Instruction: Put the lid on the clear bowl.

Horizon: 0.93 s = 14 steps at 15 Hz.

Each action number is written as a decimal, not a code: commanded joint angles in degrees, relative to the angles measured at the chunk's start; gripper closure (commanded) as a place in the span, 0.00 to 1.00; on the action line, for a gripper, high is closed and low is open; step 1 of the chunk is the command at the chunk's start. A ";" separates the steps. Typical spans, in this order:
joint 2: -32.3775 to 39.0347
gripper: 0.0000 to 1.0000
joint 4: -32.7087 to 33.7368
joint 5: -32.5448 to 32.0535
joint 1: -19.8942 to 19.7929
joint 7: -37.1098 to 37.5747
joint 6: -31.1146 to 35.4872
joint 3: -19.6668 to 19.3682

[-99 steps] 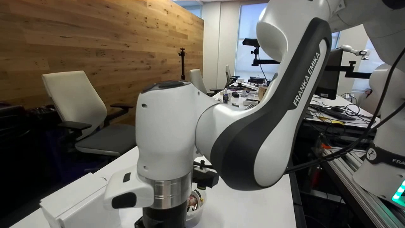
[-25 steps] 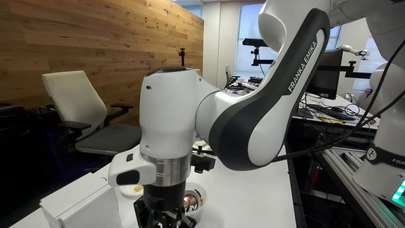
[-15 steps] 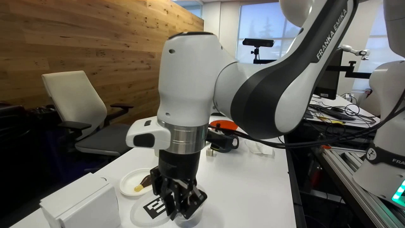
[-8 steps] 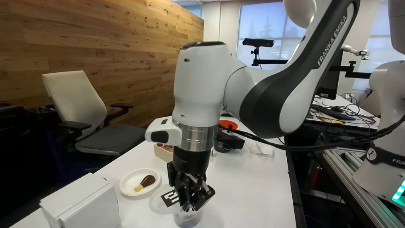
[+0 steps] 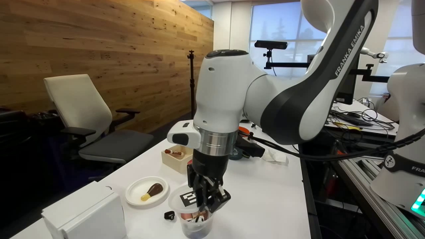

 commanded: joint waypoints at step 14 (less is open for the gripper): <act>-3.46 0.97 -7.27 -11.67 5.83 19.66 3.22 -5.37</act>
